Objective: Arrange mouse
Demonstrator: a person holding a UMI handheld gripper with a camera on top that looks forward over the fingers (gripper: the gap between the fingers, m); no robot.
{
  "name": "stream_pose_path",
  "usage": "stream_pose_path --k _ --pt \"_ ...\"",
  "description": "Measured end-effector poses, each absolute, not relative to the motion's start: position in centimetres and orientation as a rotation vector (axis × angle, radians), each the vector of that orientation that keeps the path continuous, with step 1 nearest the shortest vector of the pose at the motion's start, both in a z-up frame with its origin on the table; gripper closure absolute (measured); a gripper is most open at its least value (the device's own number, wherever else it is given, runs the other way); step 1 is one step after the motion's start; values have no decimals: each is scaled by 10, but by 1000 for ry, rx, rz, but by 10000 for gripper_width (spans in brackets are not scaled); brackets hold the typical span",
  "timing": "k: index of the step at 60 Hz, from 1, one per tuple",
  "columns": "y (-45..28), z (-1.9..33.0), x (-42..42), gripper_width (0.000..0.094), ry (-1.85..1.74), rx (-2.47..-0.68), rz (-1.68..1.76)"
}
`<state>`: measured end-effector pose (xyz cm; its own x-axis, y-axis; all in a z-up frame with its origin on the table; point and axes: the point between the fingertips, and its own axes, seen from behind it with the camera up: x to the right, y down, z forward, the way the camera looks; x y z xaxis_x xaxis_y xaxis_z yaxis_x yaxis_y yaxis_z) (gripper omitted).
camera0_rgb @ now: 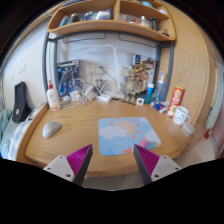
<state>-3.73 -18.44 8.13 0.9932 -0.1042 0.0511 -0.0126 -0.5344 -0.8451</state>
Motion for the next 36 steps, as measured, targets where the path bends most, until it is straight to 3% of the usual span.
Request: stream_pose_path --k 20,36 --pt "-143 24 -212 104 -61 -2215 28" --pt "-89 -5 -298 103 -152 -2247 65"
